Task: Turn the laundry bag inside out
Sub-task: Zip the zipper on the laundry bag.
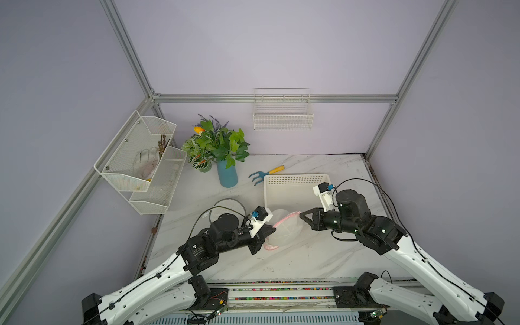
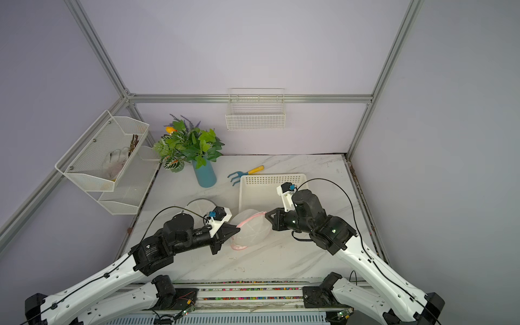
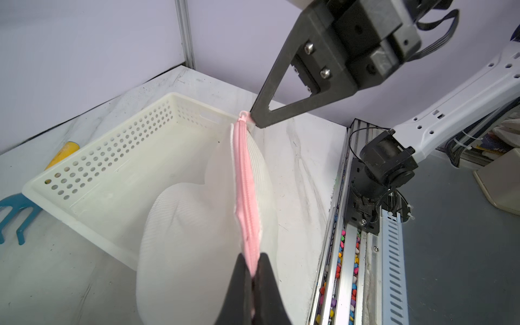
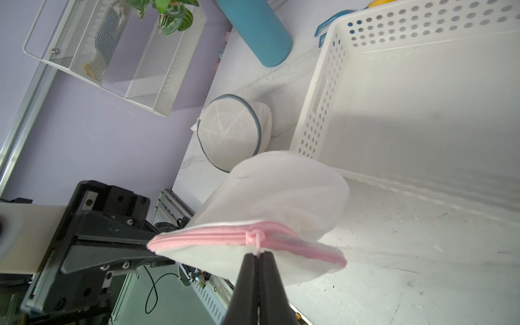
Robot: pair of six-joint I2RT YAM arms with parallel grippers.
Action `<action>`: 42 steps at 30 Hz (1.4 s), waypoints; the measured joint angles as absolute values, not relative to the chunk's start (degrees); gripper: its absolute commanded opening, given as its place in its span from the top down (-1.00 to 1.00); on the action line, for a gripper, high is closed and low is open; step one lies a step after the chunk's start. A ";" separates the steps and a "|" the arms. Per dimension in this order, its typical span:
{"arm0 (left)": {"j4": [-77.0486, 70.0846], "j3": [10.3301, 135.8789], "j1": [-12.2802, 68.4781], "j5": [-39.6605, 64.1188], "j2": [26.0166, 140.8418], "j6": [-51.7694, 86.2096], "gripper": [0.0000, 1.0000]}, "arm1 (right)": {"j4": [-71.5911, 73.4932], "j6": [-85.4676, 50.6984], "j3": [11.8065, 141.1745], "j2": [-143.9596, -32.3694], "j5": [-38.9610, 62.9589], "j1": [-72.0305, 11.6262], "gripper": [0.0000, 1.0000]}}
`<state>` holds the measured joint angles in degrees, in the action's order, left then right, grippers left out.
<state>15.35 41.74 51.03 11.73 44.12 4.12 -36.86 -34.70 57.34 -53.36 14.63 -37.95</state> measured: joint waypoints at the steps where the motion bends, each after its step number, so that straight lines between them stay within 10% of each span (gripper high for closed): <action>1: 14.48 40.66 51.03 11.73 42.94 4.40 1.00 | -37.04 -34.89 56.62 -52.97 14.68 -37.60 1.00; 8: 10.79 35.73 51.03 11.57 40.95 7.01 0.83 | -37.15 -35.53 54.74 -54.72 18.15 -36.86 1.00; 12: 10.31 34.98 51.03 11.79 43.31 8.16 0.04 | -36.84 -35.24 54.85 -57.17 21.41 -36.75 1.00; 17: 12.10 34.85 51.03 10.83 44.69 8.47 -0.33 | -36.99 -33.89 55.05 -58.61 23.94 -37.17 1.00; 42: 37.26 47.70 51.00 2.92 44.99 -2.85 -0.47 | -39.03 -28.73 58.61 -61.01 20.60 -43.88 1.00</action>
<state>37.26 47.70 51.00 2.92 44.99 -2.85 -39.03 -28.73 58.61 -61.01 20.60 -43.88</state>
